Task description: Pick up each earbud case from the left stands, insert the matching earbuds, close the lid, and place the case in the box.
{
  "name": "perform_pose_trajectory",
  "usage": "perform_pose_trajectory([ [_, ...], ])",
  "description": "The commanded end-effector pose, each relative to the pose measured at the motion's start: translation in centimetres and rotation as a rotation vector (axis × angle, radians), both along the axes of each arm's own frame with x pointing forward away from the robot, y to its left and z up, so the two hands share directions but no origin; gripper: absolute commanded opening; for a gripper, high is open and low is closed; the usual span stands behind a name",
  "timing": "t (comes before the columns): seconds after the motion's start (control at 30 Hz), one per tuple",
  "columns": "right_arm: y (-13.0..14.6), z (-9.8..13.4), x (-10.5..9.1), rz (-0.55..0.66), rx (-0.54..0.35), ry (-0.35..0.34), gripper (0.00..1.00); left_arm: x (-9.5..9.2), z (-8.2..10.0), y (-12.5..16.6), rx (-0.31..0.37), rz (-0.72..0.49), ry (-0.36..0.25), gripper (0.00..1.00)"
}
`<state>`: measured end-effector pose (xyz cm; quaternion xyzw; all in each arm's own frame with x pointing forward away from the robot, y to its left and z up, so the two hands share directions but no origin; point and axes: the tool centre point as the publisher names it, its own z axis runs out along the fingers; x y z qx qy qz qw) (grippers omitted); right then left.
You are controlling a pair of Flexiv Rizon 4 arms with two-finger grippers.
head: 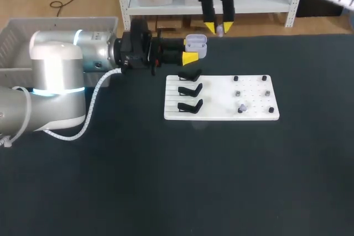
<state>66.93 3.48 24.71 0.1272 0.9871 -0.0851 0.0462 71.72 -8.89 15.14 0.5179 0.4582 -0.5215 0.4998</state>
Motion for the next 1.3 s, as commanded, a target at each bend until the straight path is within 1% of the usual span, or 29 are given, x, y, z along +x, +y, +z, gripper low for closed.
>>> perform_pose_trajectory([
  [0.03,1.1,0.0,0.8,-0.030,-0.023,0.010,0.00,-0.2,-0.1,0.0,-0.002,0.006,-0.003,0.00],
  [0.23,1.6,-0.3,2.0,-0.148,-0.034,0.027,0.00,-0.2,-0.1,0.0,-0.002,0.006,-0.003,0.00],
  [0.33,1.6,-0.5,2.5,-0.199,-0.013,0.042,0.00,-0.2,-0.1,0.0,-0.002,0.006,-0.003,0.00],
  [0.43,1.8,-0.8,2.7,-0.222,-0.010,0.048,0.00,-0.2,-0.1,0.0,-0.002,0.006,-0.003,0.00],
  [0.6,1.9,-1.1,2.9,-0.254,-0.042,0.042,0.00,-0.2,-0.1,0.0,-0.002,0.006,-0.003,0.00],
  [1.13,2.0,-1.1,3.0,-0.259,-0.039,0.040,0.00,-0.2,-0.1,0.0,-0.002,0.006,-0.003,0.00],
  [1.3,3.0,-1.4,2.9,-0.246,-0.041,0.040,0.00,-0.2,-0.1,0.0,-0.002,0.006,-0.003,0.00],
])
